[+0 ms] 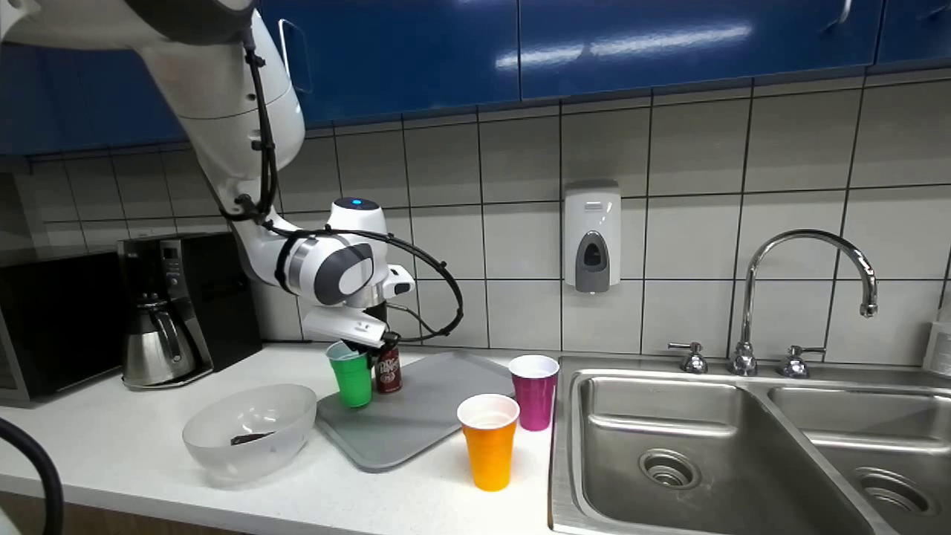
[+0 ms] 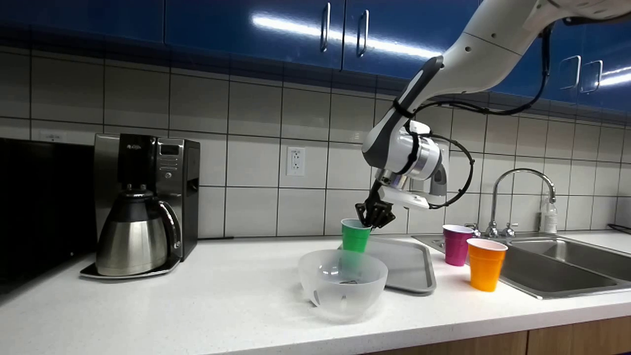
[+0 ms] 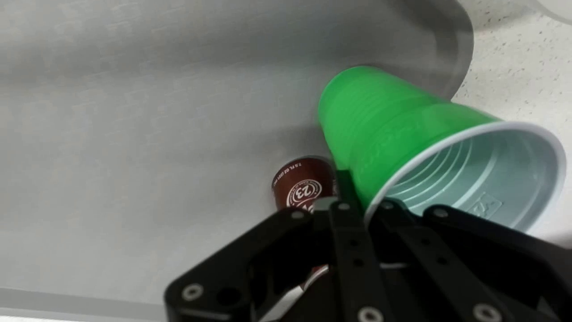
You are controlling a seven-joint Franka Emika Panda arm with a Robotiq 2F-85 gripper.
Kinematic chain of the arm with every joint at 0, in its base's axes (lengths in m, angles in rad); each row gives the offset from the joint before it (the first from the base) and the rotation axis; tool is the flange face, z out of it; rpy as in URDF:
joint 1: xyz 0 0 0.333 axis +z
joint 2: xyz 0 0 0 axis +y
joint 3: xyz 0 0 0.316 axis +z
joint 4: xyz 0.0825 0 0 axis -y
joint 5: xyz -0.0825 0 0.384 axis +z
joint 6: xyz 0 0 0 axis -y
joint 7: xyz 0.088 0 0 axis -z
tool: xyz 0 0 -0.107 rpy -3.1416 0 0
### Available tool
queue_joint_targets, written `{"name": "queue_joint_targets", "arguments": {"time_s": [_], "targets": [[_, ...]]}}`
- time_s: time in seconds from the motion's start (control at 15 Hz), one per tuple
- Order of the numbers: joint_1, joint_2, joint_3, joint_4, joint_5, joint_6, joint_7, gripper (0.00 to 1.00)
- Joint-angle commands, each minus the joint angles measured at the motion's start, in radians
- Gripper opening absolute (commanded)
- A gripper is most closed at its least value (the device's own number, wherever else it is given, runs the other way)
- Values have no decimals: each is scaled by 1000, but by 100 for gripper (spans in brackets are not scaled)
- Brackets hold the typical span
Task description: Remove the cups from the tray.
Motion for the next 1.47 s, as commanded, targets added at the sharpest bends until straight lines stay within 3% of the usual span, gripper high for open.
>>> {"name": "queue_joint_targets", "arguments": {"time_s": [0.0, 0.67, 1.4], "targets": [[-46, -39, 43, -7, 58, -21, -63, 1], [-15, -41, 55, 48, 71, -39, -58, 1], [82, 6, 46, 121, 6, -46, -4, 1]]}}
